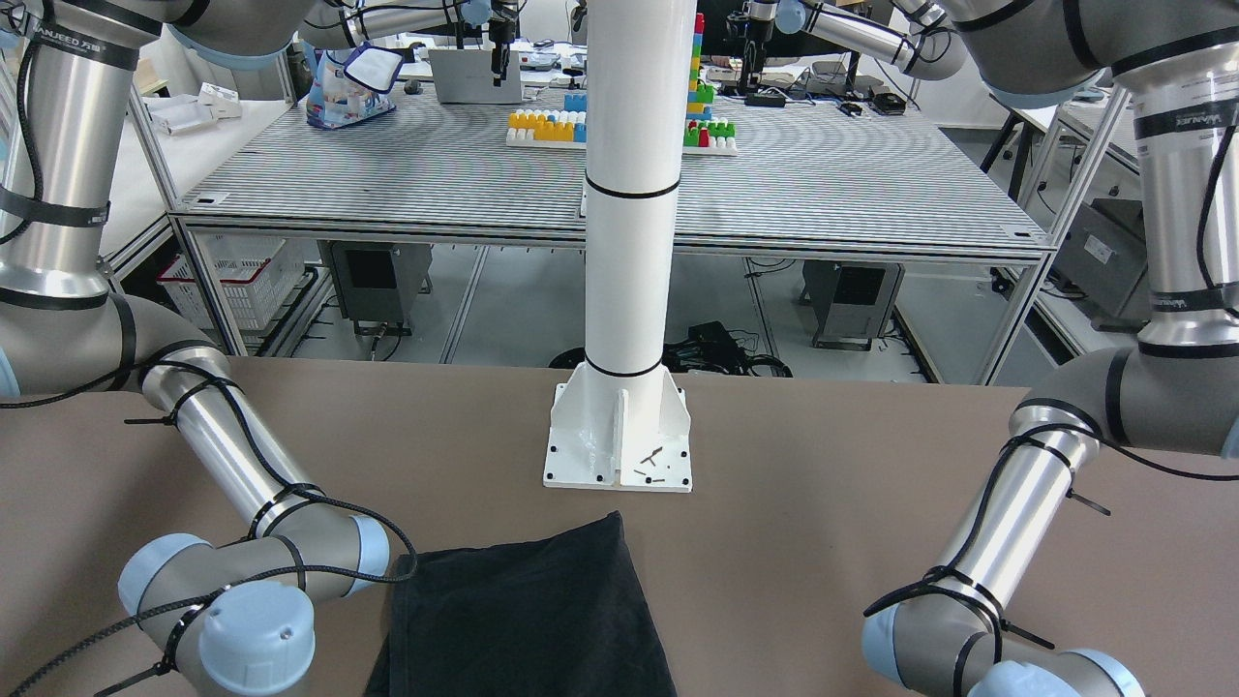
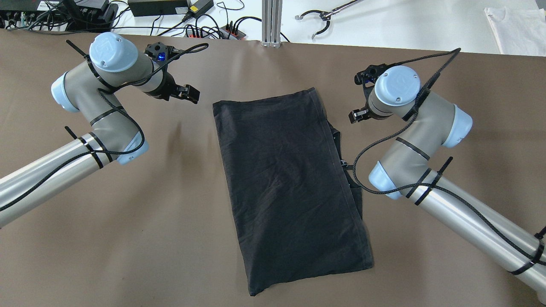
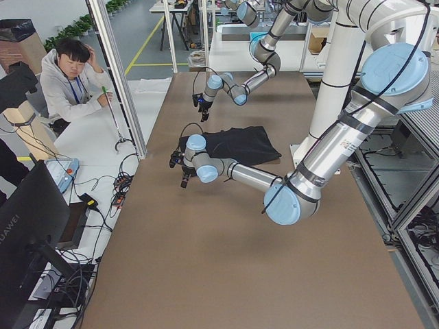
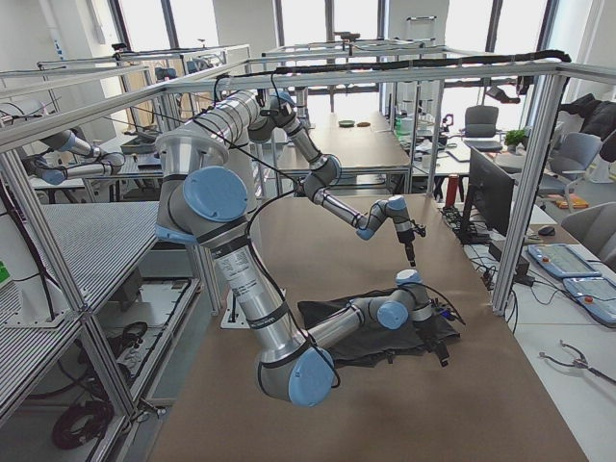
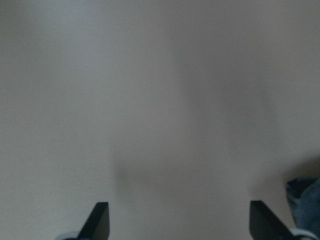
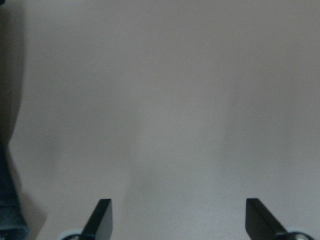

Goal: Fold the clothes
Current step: 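Lift the right gripper away from the shirt while the left gripper lowers, then move the left gripper to the shirt edge nearest it and grasp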

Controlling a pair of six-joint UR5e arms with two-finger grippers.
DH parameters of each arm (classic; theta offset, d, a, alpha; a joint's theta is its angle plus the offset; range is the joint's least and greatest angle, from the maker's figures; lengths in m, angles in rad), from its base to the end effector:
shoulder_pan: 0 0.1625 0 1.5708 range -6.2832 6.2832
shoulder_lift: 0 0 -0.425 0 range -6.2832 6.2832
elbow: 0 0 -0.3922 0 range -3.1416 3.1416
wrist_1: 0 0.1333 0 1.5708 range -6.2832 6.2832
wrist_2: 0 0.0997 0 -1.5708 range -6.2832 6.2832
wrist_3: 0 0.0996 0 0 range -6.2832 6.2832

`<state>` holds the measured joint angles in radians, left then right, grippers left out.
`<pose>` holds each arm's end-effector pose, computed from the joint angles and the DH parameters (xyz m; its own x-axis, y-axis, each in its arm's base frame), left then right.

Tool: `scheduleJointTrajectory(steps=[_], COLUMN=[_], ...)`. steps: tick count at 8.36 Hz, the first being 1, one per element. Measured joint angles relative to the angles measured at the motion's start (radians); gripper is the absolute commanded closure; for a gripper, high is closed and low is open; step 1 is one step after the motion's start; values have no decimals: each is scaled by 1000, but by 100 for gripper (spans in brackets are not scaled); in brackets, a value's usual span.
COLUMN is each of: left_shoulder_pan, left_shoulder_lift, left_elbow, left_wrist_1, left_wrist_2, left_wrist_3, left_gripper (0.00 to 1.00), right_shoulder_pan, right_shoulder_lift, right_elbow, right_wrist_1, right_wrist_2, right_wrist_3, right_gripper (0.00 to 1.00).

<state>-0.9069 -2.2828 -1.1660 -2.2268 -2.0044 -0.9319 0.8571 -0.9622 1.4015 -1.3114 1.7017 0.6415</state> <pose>0.4102 -0.6728 0.3354 0.5818 0.1345 -0.8021 0.1933 0.9351 0.2970 -0.3920 -0.6365 0.3559 0.8564 -0.2245 0.4650 -0.0140 0.8901 0.4555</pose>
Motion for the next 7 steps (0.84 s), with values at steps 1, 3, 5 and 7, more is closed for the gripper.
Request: scheduleJointTrajectory(steps=[1, 3, 5, 7], left_shoulder_pan=[24, 101, 210, 301], left_shoulder_lift=[44, 137, 159, 143], left_elbow=[-75, -228, -287, -296], left_wrist_1=[0, -1, -2, -2], left_wrist_2=[-24, -36, 36, 120], left_wrist_3=[-108, -296, -442, -510], left_gripper=[0, 0, 9, 22], right_shoulder_pan=[5, 11, 11, 12], right_shoulder_lift=[-42, -119, -159, -167], right_elbow=[55, 111, 122, 123], right_wrist_1=[34, 159, 250, 270], right_wrist_2=[37, 87, 100, 101], right_wrist_3=[31, 97, 127, 132], right_gripper=[6, 6, 6, 6])
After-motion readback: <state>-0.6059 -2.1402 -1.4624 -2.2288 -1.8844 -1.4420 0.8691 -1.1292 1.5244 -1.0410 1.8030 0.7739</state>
